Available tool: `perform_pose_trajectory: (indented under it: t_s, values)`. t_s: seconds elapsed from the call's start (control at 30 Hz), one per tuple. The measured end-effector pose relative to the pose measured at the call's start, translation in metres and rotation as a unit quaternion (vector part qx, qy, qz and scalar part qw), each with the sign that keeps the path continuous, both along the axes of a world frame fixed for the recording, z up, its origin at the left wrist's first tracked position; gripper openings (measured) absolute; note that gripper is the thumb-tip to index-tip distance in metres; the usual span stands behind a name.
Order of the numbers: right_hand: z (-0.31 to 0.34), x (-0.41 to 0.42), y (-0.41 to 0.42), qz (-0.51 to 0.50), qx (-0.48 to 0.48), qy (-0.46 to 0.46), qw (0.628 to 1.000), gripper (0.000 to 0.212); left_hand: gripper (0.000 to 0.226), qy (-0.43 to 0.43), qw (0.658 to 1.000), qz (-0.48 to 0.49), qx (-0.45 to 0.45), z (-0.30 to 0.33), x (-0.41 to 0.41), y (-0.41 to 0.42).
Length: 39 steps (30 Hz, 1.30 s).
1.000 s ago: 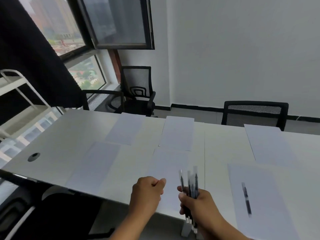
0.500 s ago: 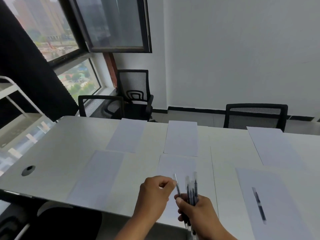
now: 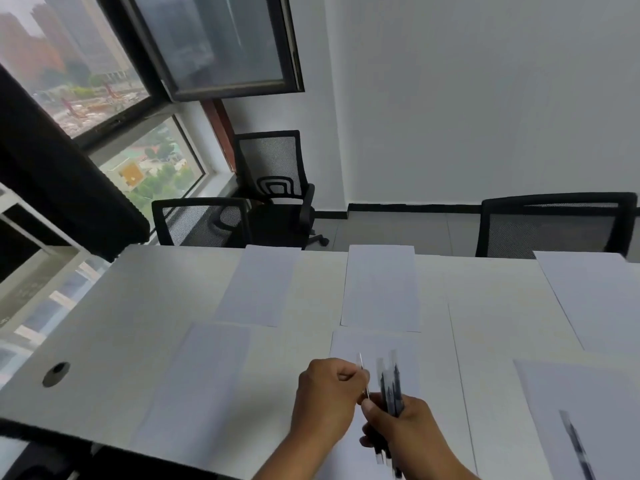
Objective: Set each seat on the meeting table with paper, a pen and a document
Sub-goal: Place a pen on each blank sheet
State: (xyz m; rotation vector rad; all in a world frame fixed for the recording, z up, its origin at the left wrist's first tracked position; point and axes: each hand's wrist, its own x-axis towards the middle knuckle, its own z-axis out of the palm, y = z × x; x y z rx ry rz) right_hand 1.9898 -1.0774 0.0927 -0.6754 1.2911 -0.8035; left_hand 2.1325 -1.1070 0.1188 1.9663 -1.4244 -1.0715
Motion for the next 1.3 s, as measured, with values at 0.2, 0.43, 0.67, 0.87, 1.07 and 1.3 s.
perform_pose_trajectory:
  t_s: [0.2, 0.43, 0.67, 0.87, 1.07, 1.3]
  values:
    - [-0.016, -0.005, -0.018, -0.034, 0.029, -0.01, 0.999, 0.013, 0.039, -0.015, 1.0, -0.013, 0.01, -0.019, 0.003, -0.024]
    - [-0.04, -0.007, -0.028, -0.061, 0.059, 0.03, 0.996, 0.018, 0.04, -0.047, 0.997, -0.012, 0.066, -0.06, 0.023, -0.046]
    - [-0.049, 0.01, -0.036, -0.052, 0.094, 0.077, 0.991, 0.02, 0.035, -0.075, 0.99, -0.043, 0.109, -0.091, 0.045, -0.059]
    - [-0.057, 0.029, -0.045, -0.053, 0.104, 0.075, 0.99, 0.019, 0.033, -0.076, 0.989, -0.039, 0.119, -0.109, 0.059, -0.07]
    - [-0.063, 0.034, -0.045, -0.061, 0.117, 0.057, 0.99, 0.018, 0.029, -0.082, 0.987, -0.051, 0.13, -0.116, 0.054, -0.074]
    - [-0.075, 0.028, -0.046, -0.078, 0.133, 0.055, 0.987, 0.018, 0.025, -0.106, 0.981, -0.061, 0.15, -0.139, 0.05, -0.079]
